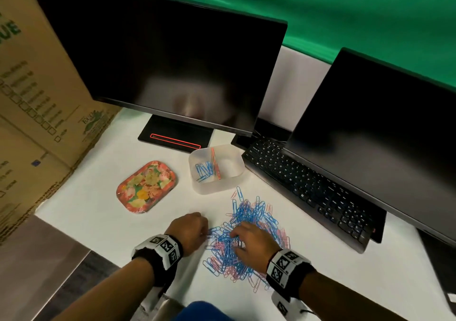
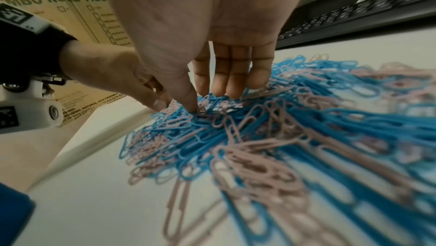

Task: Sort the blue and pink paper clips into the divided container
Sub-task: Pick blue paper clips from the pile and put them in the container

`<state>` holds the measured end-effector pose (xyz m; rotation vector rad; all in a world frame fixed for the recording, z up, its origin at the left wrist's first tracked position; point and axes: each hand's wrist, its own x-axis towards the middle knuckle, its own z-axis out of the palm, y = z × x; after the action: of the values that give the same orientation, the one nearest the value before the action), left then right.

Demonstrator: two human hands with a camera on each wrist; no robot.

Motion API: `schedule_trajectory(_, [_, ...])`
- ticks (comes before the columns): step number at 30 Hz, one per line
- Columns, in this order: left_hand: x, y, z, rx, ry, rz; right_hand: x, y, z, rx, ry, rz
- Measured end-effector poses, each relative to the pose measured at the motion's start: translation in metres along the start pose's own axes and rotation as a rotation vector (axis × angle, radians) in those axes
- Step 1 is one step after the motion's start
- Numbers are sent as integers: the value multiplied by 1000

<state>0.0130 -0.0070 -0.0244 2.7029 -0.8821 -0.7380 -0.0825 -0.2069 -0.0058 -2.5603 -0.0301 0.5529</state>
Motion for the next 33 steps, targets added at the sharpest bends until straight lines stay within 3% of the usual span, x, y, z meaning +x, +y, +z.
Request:
schedule_trajectory(8, [-5, -14, 0, -59, 36, -79, -12, 30, -11, -81, 38, -5])
schedule_trajectory(14, [-1, -7, -2, -185, 171, -192, 7, 16, -16, -62, 95, 26])
schedule_trajectory(18, [11, 0, -4, -154, 122, -285, 26, -1, -10, -85, 89, 35])
schedule_trajectory(24, [22, 1, -6, -152, 54, -302, 35, -3, -2, -73, 91, 56])
schedule_trajectory(28, [18, -4, -9, -244, 100, -283, 32, 3, -3, 53, 70, 131])
schedule_trajectory(33, [12, -12, -19, -464, 183, -244, 25, 12, -8, 380, 112, 251])
